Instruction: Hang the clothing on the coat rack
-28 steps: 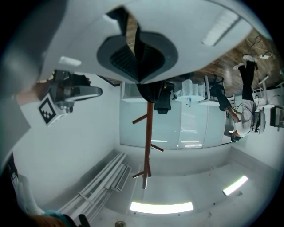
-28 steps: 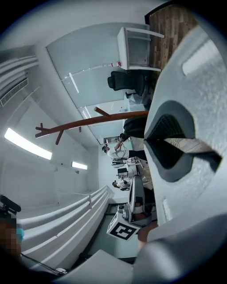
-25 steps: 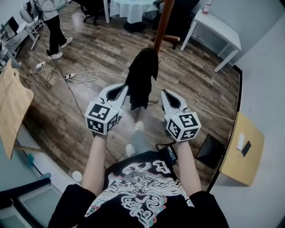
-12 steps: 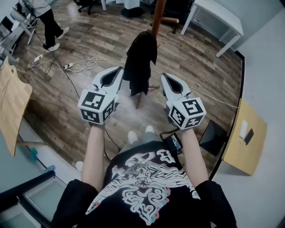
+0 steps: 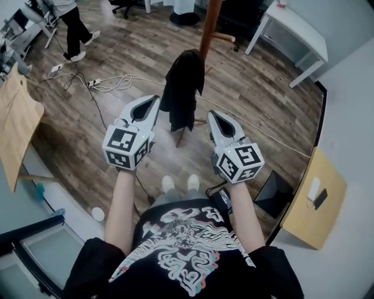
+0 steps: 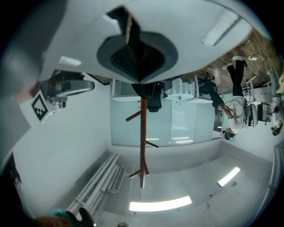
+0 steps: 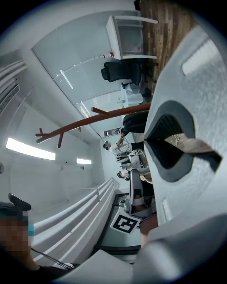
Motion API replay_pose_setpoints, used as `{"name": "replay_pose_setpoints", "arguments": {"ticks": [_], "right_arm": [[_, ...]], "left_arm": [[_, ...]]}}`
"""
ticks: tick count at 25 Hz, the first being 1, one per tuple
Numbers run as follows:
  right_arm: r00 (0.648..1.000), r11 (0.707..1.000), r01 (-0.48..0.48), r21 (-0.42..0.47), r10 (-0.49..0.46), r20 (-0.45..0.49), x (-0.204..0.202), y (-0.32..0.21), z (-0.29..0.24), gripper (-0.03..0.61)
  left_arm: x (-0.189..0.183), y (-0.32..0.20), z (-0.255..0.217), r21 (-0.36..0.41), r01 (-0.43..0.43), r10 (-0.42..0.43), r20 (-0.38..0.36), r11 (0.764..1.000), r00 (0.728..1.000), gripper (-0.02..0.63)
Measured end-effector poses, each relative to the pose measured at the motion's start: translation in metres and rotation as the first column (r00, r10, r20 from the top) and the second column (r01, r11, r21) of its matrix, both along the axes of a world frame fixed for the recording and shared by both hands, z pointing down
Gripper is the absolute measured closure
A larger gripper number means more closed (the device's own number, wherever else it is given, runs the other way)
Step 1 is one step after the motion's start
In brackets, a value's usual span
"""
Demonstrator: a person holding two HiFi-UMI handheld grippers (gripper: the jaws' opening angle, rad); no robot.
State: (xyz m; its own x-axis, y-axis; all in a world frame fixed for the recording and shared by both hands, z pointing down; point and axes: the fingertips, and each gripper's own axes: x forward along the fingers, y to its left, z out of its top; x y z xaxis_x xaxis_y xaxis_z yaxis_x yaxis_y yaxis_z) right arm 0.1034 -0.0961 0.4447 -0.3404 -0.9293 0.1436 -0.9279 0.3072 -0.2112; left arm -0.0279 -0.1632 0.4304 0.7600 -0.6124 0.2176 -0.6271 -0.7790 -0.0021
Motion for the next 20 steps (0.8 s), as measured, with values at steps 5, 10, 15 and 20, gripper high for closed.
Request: {"name": "replay_pose_setpoints", "arguments": {"ticks": [5,10,15,20], "right_arm": [[1.0,1.0,0.007,-0.016,-0.008,-0.027,0.006,-0.001,0.003,0.58],[0.998,0.999,-0.038,0.003,0.038,-0.058,0.018,-0.003,0.003,0.58],[0.995,0.998,-0.06,0.011,0.06,-0.078,0.029,-0.007,0.0,0.58],[0.997,1.0,-0.03,0.004,0.03,-0.072,0.022,-0.013,0.007,0.58]], "left_arm": [[0.009,0.0,-0.001,0.007,0.036,-0.036,-0.009,0.999,0.999,0.624],[0.009,-0.004,0.0,0.01,0.062,-0.061,-0.029,0.998,0.998,0.624],[0.013,-0.005,0.002,0.007,0.071,-0.071,-0.042,0.997,0.997,0.624],[0.009,-0.009,0.005,-0.001,0.085,-0.085,-0.043,0.996,0.995,0.624]]}}
